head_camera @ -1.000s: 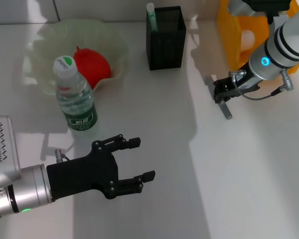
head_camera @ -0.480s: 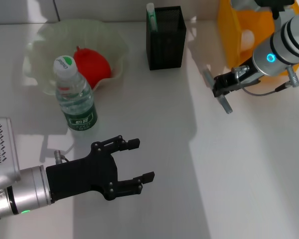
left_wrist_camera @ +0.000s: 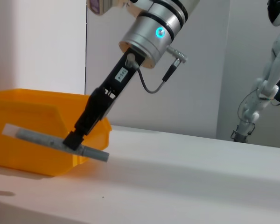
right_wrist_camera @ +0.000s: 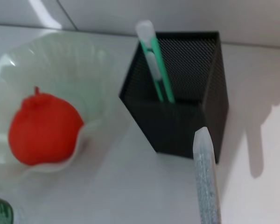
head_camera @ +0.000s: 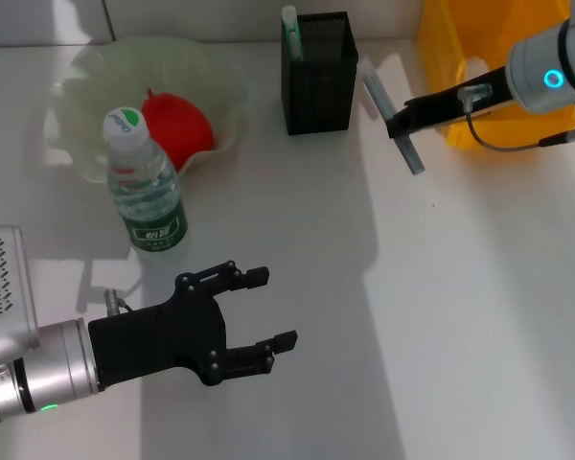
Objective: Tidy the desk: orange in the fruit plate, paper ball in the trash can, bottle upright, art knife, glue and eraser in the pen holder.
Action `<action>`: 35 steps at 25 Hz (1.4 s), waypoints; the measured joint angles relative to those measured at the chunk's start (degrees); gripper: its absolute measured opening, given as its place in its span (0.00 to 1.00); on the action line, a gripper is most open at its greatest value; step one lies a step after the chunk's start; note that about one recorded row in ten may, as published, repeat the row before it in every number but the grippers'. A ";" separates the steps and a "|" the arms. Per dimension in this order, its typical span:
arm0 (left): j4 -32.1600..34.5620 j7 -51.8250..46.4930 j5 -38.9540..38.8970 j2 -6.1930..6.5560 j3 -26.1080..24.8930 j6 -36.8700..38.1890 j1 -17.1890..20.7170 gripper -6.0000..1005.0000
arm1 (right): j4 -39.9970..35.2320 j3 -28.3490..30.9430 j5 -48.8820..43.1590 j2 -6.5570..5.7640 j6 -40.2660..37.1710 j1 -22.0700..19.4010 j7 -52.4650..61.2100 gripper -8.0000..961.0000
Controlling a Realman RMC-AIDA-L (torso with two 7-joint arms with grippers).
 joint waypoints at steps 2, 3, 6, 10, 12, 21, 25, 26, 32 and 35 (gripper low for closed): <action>0.00 0.00 0.00 0.00 0.00 0.00 -0.06 0.80 | -4.37 -0.02 1.78 0.00 -0.10 -1.90 -0.78 0.14; 0.00 0.00 0.00 0.00 0.00 0.00 -0.11 0.80 | -7.12 -0.02 2.45 0.00 -0.10 -3.00 -0.93 0.14; 0.00 0.00 0.00 0.00 0.00 0.00 -0.23 0.80 | -13.15 -0.02 3.06 -0.01 0.00 -4.81 -1.22 0.14; 0.03 0.00 0.00 0.00 0.00 0.00 -0.30 0.80 | -18.75 0.19 4.09 -0.01 1.10 -5.58 -3.70 0.14; 0.07 0.00 0.00 0.00 0.00 -0.01 -0.33 0.80 | -20.04 0.24 5.11 -0.01 2.76 -5.38 -6.06 0.14; 0.10 0.00 0.00 0.00 0.00 -0.01 -0.44 0.80 | -11.31 -1.18 14.73 0.14 19.41 -1.99 -23.01 0.14; 0.16 0.00 0.00 0.00 0.00 -0.01 -0.49 0.80 | -0.39 -3.56 25.34 0.23 30.22 -0.21 -36.81 0.14; 0.15 0.00 0.00 0.00 -0.01 -0.01 -0.65 0.80 | 2.10 -4.14 28.74 0.25 32.87 0.21 -41.32 0.14; 0.05 0.00 0.00 0.00 -0.01 -0.01 -1.20 0.80 | 12.66 -8.83 49.18 0.51 42.45 2.31 -65.63 0.14; 0.02 -0.05 0.00 0.00 -0.01 -0.01 -1.33 0.80 | 18.27 -9.98 60.13 0.56 44.12 4.11 -77.04 0.14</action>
